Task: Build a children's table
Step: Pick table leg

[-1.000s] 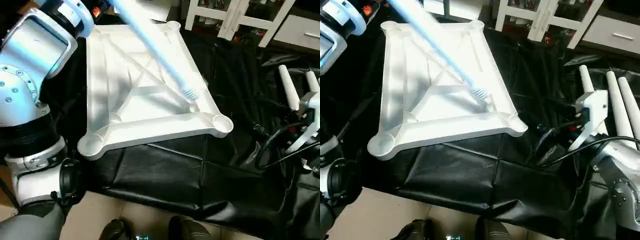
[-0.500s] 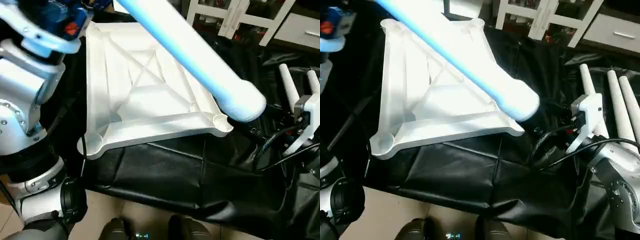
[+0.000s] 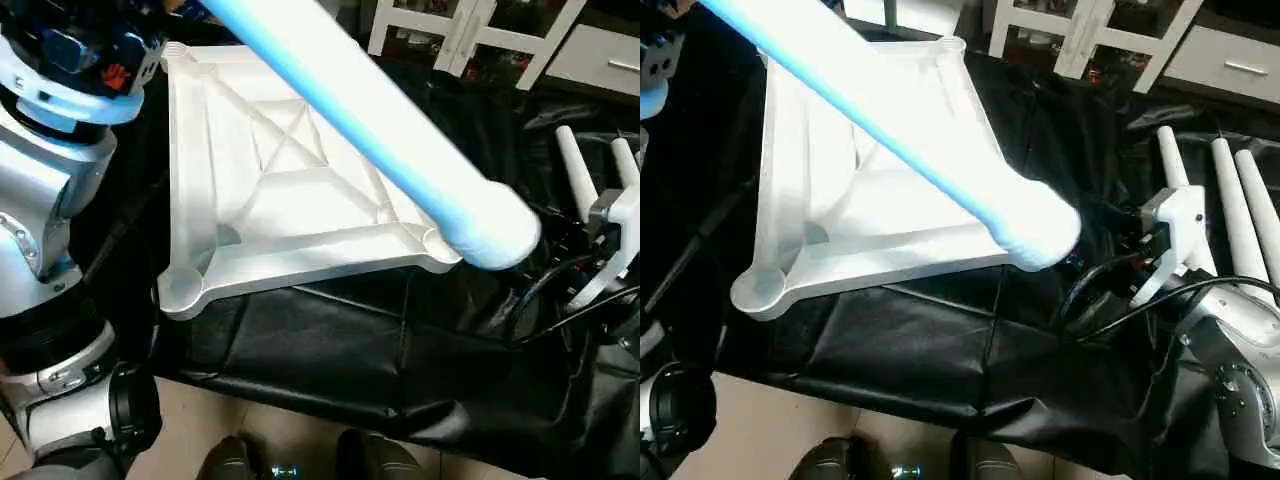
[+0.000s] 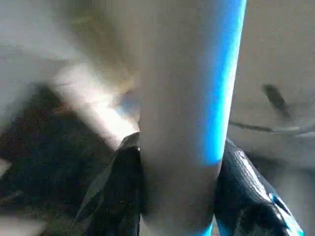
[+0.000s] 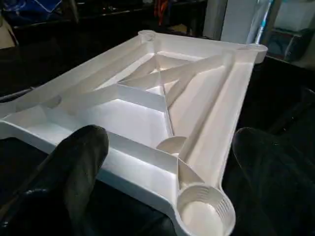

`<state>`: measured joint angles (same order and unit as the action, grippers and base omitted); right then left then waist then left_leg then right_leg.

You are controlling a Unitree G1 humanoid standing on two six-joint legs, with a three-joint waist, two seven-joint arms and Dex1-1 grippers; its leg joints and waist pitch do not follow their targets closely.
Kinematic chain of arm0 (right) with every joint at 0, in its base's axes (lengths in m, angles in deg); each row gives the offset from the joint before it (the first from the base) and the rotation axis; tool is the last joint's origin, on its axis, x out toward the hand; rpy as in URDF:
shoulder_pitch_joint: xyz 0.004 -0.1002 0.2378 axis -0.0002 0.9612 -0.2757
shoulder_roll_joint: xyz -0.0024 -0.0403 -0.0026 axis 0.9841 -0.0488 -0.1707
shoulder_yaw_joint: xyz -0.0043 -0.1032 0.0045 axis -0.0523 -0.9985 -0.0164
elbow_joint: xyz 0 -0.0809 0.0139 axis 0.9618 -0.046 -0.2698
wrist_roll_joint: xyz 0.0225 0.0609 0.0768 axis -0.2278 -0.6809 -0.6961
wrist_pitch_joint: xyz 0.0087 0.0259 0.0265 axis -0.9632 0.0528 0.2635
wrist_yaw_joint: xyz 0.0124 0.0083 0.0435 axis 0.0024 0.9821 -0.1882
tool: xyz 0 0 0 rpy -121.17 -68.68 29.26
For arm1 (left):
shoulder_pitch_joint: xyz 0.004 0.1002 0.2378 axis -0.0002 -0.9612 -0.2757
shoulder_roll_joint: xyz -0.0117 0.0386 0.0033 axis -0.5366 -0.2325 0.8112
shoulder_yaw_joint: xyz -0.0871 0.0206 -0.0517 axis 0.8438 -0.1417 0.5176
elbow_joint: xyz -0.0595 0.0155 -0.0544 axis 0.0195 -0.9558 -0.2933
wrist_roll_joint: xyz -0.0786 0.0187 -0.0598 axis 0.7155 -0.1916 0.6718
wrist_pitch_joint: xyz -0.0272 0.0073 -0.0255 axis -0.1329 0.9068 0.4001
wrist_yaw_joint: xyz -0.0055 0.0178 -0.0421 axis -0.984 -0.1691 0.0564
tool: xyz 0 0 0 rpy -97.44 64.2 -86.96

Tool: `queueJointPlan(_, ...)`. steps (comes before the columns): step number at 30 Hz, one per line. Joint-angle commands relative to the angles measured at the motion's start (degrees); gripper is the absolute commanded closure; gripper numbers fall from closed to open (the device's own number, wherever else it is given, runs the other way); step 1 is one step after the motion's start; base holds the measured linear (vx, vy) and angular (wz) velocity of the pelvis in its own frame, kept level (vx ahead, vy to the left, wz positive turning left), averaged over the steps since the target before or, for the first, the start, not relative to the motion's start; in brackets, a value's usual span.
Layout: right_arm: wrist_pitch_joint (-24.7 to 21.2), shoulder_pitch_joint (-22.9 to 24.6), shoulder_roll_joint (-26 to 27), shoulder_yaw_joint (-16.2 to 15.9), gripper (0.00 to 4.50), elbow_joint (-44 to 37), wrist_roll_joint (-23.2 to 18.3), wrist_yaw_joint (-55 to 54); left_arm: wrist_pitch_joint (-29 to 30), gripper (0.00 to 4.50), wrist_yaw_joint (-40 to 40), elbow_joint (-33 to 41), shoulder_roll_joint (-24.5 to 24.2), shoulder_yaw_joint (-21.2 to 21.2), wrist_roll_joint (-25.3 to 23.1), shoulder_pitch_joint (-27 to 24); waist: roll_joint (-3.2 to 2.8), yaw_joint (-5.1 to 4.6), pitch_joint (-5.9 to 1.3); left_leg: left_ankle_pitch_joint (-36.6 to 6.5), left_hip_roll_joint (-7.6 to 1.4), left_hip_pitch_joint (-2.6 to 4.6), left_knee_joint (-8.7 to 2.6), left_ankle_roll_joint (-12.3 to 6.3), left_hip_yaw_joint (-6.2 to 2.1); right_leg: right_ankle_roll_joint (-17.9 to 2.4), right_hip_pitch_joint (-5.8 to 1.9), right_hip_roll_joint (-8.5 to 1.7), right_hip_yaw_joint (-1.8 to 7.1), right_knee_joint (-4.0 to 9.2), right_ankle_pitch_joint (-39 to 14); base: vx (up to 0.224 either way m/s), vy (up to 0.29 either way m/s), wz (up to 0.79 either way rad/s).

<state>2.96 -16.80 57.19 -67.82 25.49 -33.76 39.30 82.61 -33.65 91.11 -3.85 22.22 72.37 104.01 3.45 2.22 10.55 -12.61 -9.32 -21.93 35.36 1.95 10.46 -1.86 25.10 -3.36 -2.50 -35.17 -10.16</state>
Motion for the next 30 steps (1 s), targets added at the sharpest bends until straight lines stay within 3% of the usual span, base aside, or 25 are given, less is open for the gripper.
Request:
queueJointPlan(1, 0.4, 0.0, -0.5, 0.3, 0.0, -1.1, -0.1, -0.3, 0.7, 2.89, -10.8, -4.6, -0.5, -3.4, -8.1, 2.5, -0.31, -0.05, -3.97, 1.1, -3.47, 1.76, -3.96, -4.45, -1.19, -12.1, -3.54, -4.49, 3.41, 3.32, -5.8, 0.0, 0.0, 0.0)
queueJointPlan(3, 0.8, -1.0, 0.0, 0.0, 0.0, -1.6, -0.3, -0.8, 1.7, 2.89, -20.5, -9.8, -0.5, -4.5, -12.7, 4.4, -0.24, 0.05, -4.0, 1.3, -3.36, 1.57, -4.0, -3.93, -1.4, -11.2, -3.77, -4.5, 3.38, 3.34, -6.7, 0.0, 0.0, 0.0)
queueJointPlan(5, 1.1, -1.6, 0.2, -0.2, 0.0, -1.9, -0.2, -1.0, 1.9, 2.89, -22.9, -11.1, -0.6, -4.9, -13.9, 4.8, -0.24, -0.04, -4.28, 3.3, -3.22, 1.4, -3.8, -3.78, -1.48, -11.3, -3.88, -4.43, 3.31, 2.9, -4.0, 0.0, 0.0, 0.0)
queueJointPlan(7, 1.1, -2.8, 0.4, -0.6, 0.0, -2.5, -0.6, -1.4, 1.1, 2.89, -22.8, -11.7, -1.4, -6.6, -18.0, 4.9, -0.03, -0.21, -4.7, 6.7, -3.11, 1.24, -3.6, -4.68, -1.59, -12.1, -4.13, -4.33, 3.25, 2.36, 0.3, 0.0, 0.0, 0.0)
queueJointPlan(9, 0.8, -4.2, 0.2, -0.8, 0.0, -2.9, -0.8, -1.8, 0.5, 2.89, -22.7, -11.3, -1.7, -8.4, -21.7, 4.7, -0.14, -0.24, -4.91, 11.1, -3.08, 1.29, -3.19, -7.0, -1.53, -13.7, -4.0, -4.29, 3.22, 1.76, 5.9, 0.0, 0.0, 0.0)
queueJointPlan(12, -1.2, -6.7, -0.5, -1.6, 0.0, -2.6, -0.9, -2.9, 0.8, 2.89, -24.6, -10.5, -1.5, -10.8, -25.6, 4.7, -0.07, -0.22, -4.88, 11.4, -3.12, 1.18, -3.16, -8.27, -1.41, -15.4, -4.14, -4.33, 3.19, 1.67, 6.7, 0.0, 0.0, 0.0)
queueJointPlan(13, -3.2, -8.0, -0.8, -2.3, 0.0, -2.4, -1.1, -3.6, 1.2, 2.89, -25.5, -10.2, -1.5, -11.8, -26.9, 5.1, -0.3, -0.18, -4.95, 10.9, -3.21, 1.27, -3.14, -8.26, -1.39, -15.6, -4.1, -4.41, 3.17, 1.7, 6.0, 0.0, 0.0, 0.0)
queueJointPlan(15, -5.1, -9.5, -1.0, -3.8, 0.0, -2.3, -0.9, -4.2, 1.8, 2.89, -27.2, -10.0, -1.0, -12.4, -27.2, 5.7, -0.35, -0.12, -4.59, 8.1, -3.32, 1.49, -3.33, -7.48, -1.3, -15.6, -3.91, -4.45, 3.17, 2.19, 1.3, 0.0, 0.0, 0.0)
queueJointPlan(17, -7.7, -13.7, -1.1, -8.5, 0.0, -0.8, 2.0, -4.9, 2.5, 2.89, -28.6, -9.8, 0.4, -12.9, -26.3, 7.1, -0.34, -0.11, -4.69, 7.5, -3.26, 1.54, -3.37, -6.27, -1.35, -15.6, -3.94, -4.38, 3.15, 2.21, -0.2, 0.0, 0.0, 0.0)
queueJointPlan(18, -8.6, -15.5, -0.8, -10.2, 0.0, 0.1, 2.7, -4.9, 2.5, 2.89, -28.7, -10.1, 1.1, -13.0, -26.1, 7.7, -0.86, -0.15, -5.03, 7.5, -3.23, 1.58, -3.24, -5.66, -1.32, -15.9, -3.94, -4.33, 3.12, 2.22, 0.4, 0.0, 0.0, 0.0)
queueJointPlan(23, -10.9, -26.8, 2.5, -17.3, 0.0, 7.5, 5.7, -4.6, 3.0, 2.89, -27.6, -10.1, 4.0, -14.1, -26.9, 9.6, -0.53, -0.18, -5.42, 8.9, -3.04, 1.26, -2.96, -5.31, -1.3, -17.4, -4.14, -4.35, 3.23, 1.45, 3.8, 0.0, 0.0, 0.0)
queueJointPlan(25, -11.2, -28.2, 2.8, -18.0, 0.0, 8.4, 5.9, -4.8, 3.3, 2.89, -27.4, -9.8, 4.3, -14.2, -27.0, 9.6, -0.44, -0.03, -5.43, 9.3, -3.04, 1.09, -2.87, -5.3, -1.18, -17.7, -4.27, -4.41, 3.35, 1.41, 5.1, 0.0, 0.0, 0.0)
queueJointPlan(26, -11.3, -29.8, 3.3, -18.7, 0.0, 9.8, 6.8, -5.5, 3.2, 2.89, -27.7, -9.7, 4.6, -14.4, -27.3, 9.7, -0.09, 0.0, -5.61, 9.3, -3.07, 1.18, -2.83, -5.29, -1.09, -17.8, -4.34, -4.4, 3.38, 1.31, 5.6, 0.0, 0.0, 0.0)
queueJointPlan(30, -12.3, -35.3, 5.1, -21.6, 0.0, 15.2, 10.7, -8.9, 3.6, 2.89, -28.1, -8.8, 5.2, -14.5, -27.4, 9.9, -0.28, -0.08, -5.74, 9.2, -2.92, 1.14, -2.8, -4.4, -1.05, -17.7, -4.3, -4.24, 3.36, 1.23, 4.7, 0.0, 0.0, 0.0)
